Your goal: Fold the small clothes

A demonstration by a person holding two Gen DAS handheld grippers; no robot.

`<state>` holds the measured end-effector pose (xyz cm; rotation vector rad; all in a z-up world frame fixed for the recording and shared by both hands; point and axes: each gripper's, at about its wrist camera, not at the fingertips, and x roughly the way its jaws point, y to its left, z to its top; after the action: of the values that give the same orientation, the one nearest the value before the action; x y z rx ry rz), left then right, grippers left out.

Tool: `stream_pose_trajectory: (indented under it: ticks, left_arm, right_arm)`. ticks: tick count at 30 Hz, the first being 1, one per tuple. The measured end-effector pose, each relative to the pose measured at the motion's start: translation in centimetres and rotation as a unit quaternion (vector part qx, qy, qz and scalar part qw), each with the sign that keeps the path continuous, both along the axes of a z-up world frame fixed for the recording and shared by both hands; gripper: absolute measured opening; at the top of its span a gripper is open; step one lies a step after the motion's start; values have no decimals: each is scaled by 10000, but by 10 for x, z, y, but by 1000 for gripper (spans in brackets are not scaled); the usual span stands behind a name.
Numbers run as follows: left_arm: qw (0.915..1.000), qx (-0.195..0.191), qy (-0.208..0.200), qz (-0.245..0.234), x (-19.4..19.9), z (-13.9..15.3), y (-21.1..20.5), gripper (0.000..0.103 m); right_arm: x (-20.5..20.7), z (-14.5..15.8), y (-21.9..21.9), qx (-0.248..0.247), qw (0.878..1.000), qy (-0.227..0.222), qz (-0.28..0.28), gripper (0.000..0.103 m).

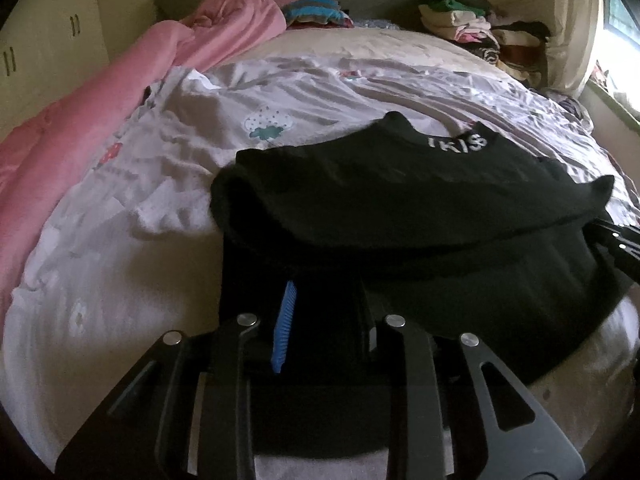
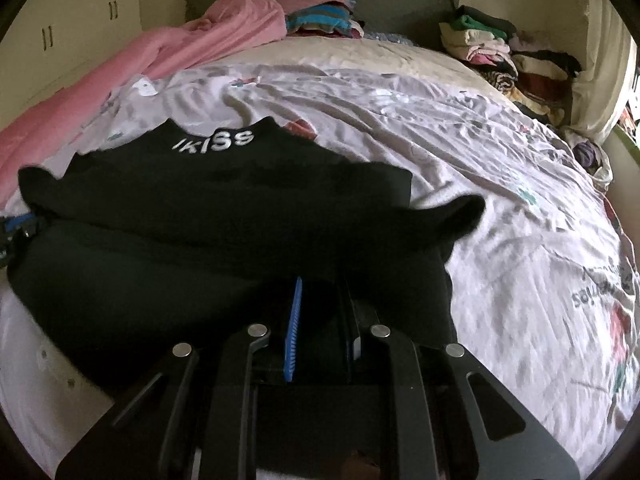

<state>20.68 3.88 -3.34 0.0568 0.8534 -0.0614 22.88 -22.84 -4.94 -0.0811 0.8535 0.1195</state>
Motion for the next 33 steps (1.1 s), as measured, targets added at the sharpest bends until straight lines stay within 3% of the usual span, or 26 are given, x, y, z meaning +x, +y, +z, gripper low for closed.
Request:
stream_pose_trajectory:
  ticks: [11, 15, 21, 25, 28, 32, 33]
  left_arm:
    - [9992, -253, 15, 318, 38, 3, 16, 22]
    - [9975, -447, -309, 450, 45, 11, 24, 22]
    - [9941, -629, -588, 653, 43, 20, 46, 30]
    - [9936, -836, -344, 676, 49, 13, 60, 47]
    - [9931, -962, -185, 639, 54, 6, 61, 48]
    - [9939, -959, -160, 526, 57, 2, 57, 45]
    - [9939, -961, -161, 514, 58, 1, 57, 30]
  right_arm:
    - [53, 4, 4, 58, 9999, 16, -87, 16]
    - [67, 7, 0, 75, 9997, -86, -232, 16]
    - [65, 17, -23, 197, 9973, -316, -634, 18]
    - [55, 22, -47, 137, 9944, -367, -984, 30]
    - [56, 15, -60, 311, 9948, -126, -962, 51]
    - [59, 5, -68, 463, 9937, 79, -1022, 52]
    - [60, 3, -70, 565, 9929, 96, -1042, 50]
